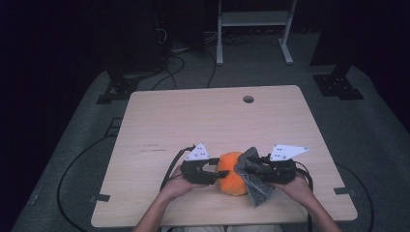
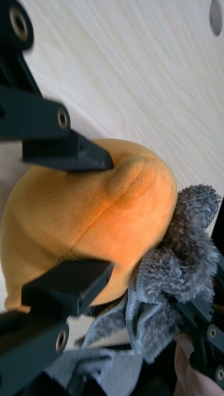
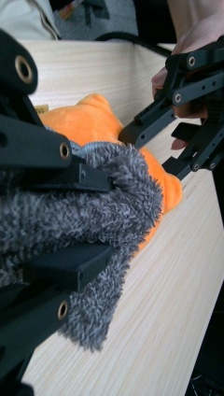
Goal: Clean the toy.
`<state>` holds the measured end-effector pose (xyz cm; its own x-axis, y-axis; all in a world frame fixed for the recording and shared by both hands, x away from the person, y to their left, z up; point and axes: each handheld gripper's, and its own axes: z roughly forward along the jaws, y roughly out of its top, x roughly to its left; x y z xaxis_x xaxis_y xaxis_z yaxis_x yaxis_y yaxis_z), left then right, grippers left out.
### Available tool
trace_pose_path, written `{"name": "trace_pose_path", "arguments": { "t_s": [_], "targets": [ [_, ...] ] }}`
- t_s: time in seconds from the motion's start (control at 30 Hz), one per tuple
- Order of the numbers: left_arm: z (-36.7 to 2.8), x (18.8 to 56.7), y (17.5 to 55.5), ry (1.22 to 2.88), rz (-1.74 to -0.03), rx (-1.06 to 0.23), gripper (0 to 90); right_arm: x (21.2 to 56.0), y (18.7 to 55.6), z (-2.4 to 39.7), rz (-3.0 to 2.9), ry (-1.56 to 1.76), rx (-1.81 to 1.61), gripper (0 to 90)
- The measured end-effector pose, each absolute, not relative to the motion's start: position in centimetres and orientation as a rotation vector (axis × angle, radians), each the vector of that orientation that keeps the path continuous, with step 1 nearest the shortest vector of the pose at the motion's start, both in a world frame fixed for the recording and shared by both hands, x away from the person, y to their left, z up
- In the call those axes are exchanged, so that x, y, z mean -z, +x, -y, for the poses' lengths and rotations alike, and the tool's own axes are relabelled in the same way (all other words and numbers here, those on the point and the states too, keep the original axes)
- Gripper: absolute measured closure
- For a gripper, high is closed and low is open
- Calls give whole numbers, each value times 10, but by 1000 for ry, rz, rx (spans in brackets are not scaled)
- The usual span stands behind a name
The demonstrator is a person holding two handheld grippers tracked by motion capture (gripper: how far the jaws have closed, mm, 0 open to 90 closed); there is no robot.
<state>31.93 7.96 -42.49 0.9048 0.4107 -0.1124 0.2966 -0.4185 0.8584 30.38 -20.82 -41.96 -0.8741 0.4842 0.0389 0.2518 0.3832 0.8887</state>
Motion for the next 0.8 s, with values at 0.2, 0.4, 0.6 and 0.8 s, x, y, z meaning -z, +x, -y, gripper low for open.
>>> {"name": "trace_pose_path", "arguments": {
  "t_s": [0.2,0.4,0.6,0.8],
  "targets": [
    [-81,425,323,2009,-562,-118,517,416,295,210,-2392,604,-1457,795],
    [-80,425,330,1983,-622,-75,519,415,263,201,-2410,404,-1375,797],
    [-74,419,333,2011,-643,-87,514,424,247,156,-2447,187,-1272,795],
    [-78,422,336,2002,-646,-76,508,428,249,173,-2421,260,-1238,795]
  ]
}}
